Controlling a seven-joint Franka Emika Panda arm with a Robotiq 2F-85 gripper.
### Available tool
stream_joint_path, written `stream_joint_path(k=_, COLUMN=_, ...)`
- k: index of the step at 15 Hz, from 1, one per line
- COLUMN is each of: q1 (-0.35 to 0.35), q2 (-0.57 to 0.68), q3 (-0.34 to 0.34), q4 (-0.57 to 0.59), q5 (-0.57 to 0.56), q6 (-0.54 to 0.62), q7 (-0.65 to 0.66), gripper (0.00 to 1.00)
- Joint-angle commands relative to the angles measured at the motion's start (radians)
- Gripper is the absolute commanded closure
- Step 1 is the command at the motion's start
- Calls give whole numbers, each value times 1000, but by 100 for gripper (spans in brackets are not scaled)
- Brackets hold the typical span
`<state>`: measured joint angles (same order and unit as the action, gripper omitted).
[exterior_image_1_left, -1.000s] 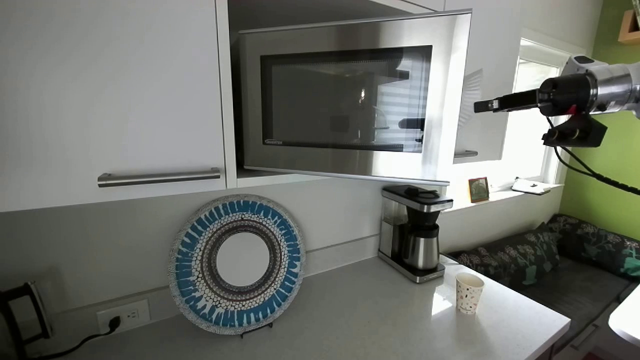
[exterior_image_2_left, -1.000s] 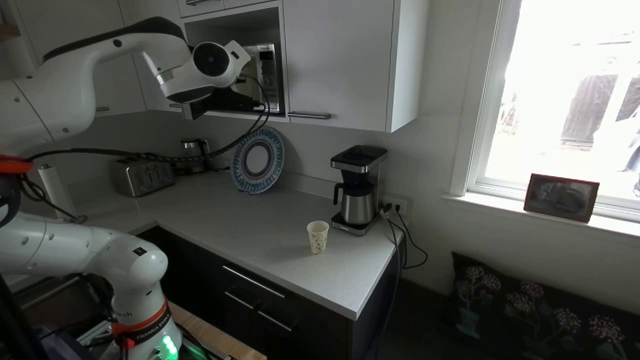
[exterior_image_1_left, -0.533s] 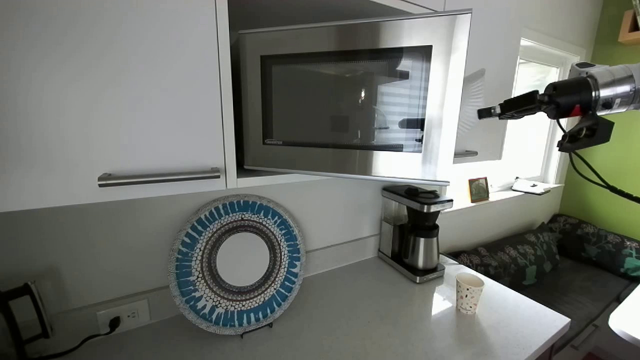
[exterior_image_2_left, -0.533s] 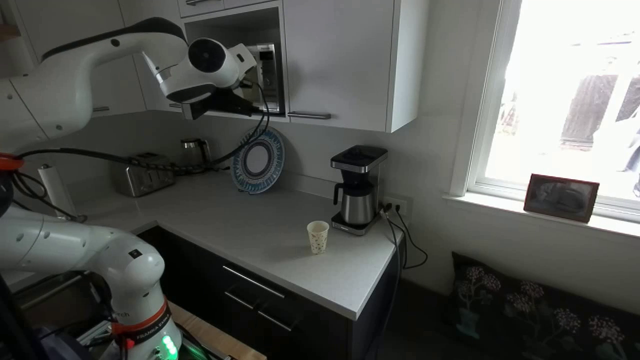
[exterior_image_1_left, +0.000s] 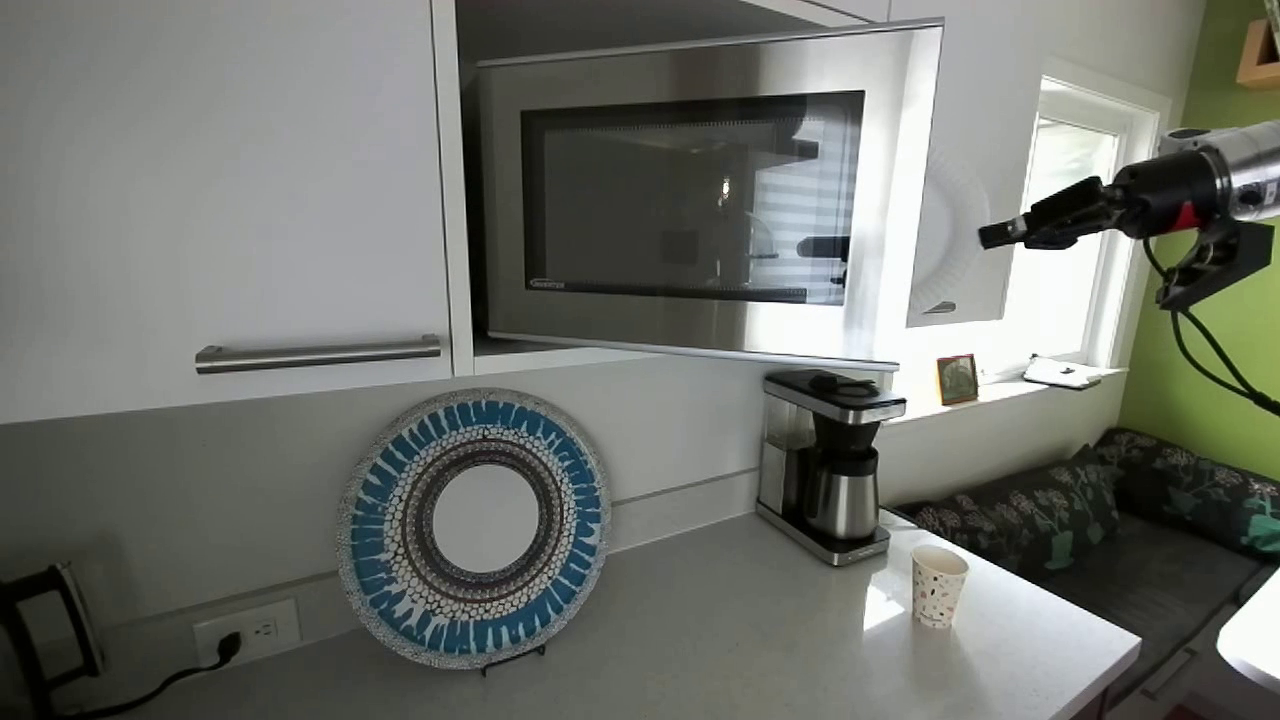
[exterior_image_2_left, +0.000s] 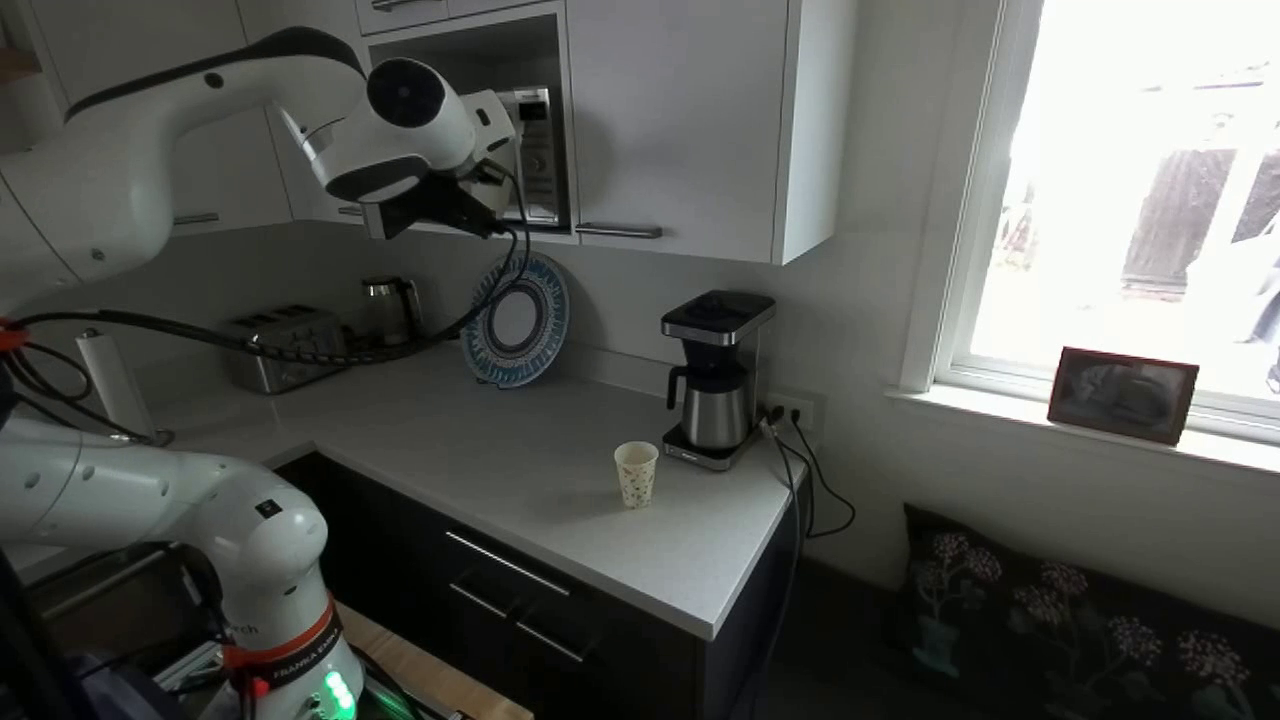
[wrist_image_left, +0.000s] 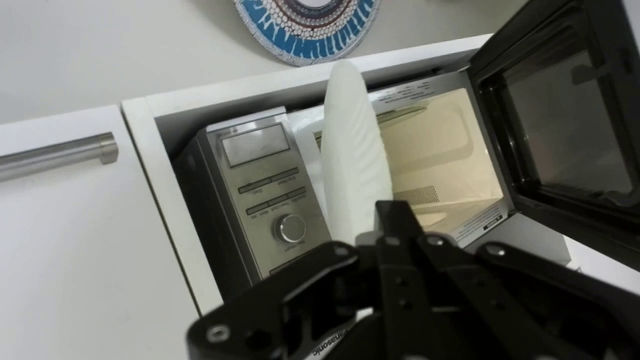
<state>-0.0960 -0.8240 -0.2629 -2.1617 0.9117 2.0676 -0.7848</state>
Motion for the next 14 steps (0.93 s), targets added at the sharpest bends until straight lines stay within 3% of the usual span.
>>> stream_joint_path(k=1, q1=60, q2=6, q3=-41, q4=18, q5=33, q6=-104, q7=93, gripper=100)
stream_joint_path(k=6, q1=94, q2=37, q3=-41, q4=29, q5=166, q6=-150, q7=108, gripper=100)
stream_joint_path(k=14, q1=55, q2=143, q3=81, q4=20, q5=381, q6=-41, q7=145, gripper=100)
